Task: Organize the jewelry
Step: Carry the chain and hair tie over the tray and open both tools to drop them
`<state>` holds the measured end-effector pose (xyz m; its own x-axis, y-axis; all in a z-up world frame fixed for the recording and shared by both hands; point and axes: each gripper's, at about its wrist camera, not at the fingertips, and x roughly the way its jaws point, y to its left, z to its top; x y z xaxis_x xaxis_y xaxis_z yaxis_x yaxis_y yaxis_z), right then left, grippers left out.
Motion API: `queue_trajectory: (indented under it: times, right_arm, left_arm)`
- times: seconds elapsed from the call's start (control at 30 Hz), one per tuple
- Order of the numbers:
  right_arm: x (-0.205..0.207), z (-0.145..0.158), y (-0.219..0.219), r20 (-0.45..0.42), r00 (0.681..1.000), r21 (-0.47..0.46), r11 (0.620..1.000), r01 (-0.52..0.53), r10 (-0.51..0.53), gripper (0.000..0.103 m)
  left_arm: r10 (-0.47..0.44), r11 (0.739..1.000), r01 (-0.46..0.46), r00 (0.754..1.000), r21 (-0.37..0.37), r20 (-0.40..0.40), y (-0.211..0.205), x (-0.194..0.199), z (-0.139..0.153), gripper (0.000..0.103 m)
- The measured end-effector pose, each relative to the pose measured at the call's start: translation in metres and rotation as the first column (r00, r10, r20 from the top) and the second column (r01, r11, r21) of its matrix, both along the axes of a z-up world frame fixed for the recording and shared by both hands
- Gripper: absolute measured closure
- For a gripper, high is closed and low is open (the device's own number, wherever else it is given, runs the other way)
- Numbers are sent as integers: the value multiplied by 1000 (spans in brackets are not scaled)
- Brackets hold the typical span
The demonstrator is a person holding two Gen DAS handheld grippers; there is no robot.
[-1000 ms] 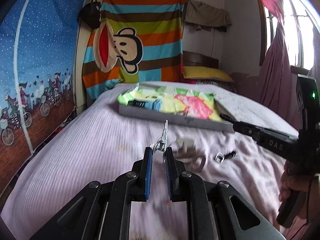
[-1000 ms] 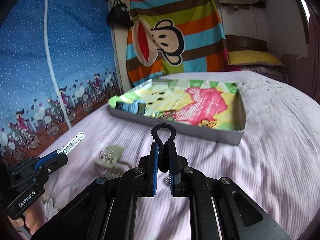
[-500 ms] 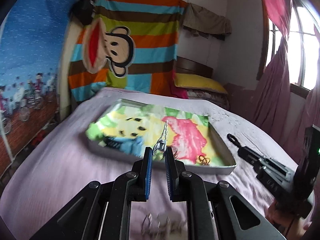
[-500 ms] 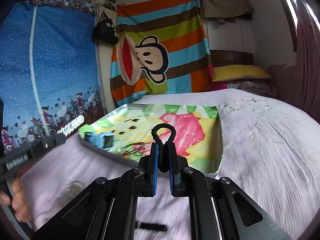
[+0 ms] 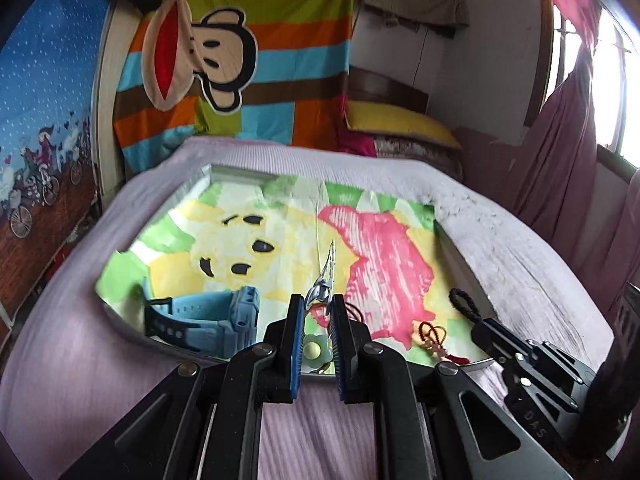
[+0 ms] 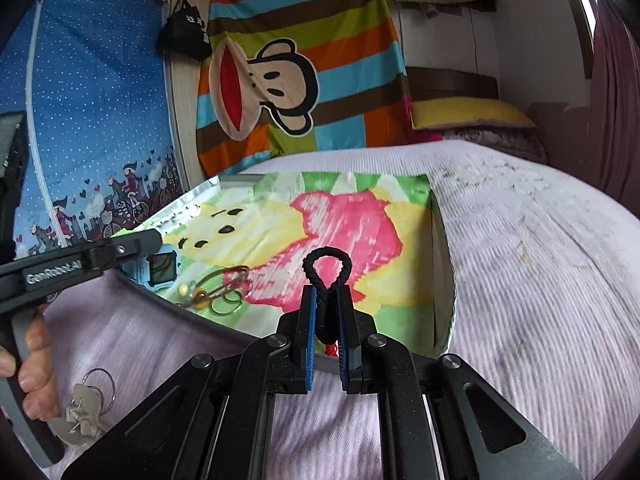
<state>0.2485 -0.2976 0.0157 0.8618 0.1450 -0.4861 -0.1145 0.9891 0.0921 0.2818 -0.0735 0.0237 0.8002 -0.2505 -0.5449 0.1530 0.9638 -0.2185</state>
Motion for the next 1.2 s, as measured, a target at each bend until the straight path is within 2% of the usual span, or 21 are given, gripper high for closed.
queue_trajectory:
  times: [0.37, 0.67, 0.77, 0.83, 0.9, 1.0, 1.03, 1.2]
  right_arm:
    - [13, -19, -9, -97, 995, 54, 998, 30, -25, 94]
    - [16, -21, -6, -109, 994, 48, 998, 31, -26, 92]
    - [16, -20, -6, -107, 994, 48, 998, 27, -22, 84]
    - [15, -19, -6, -105, 994, 46, 999, 26, -21, 72]
    - [14, -19, -5, -100, 995, 43, 999, 30, -25, 67]
    - [13, -18, -8, -97, 995, 44, 998, 35, -30, 67]
    - [11, -17, -8, -94, 995, 43, 998, 38, -34, 67]
    - [2, -8, -9, -52, 997, 29, 998, 49, -48, 61]
  left_arm:
    - [-11, 999, 15, 990, 32, -142, -5, 17, -22, 90]
    - [-43, 995, 55, 988, 78, -151, -10, 17, -22, 90]
    - [-48, 995, 60, 988, 85, -145, -11, 18, -22, 90]
    - [-50, 995, 62, 989, 82, -143, -11, 18, -21, 89]
    - [-50, 995, 61, 989, 81, -138, -10, 17, -21, 88]
    - [-55, 995, 64, 992, 70, -116, -9, 13, -19, 67]
    - [-48, 996, 55, 994, 68, -100, -7, 10, -18, 53]
    - [-33, 999, 34, 999, 18, -38, 1, -3, -10, 51]
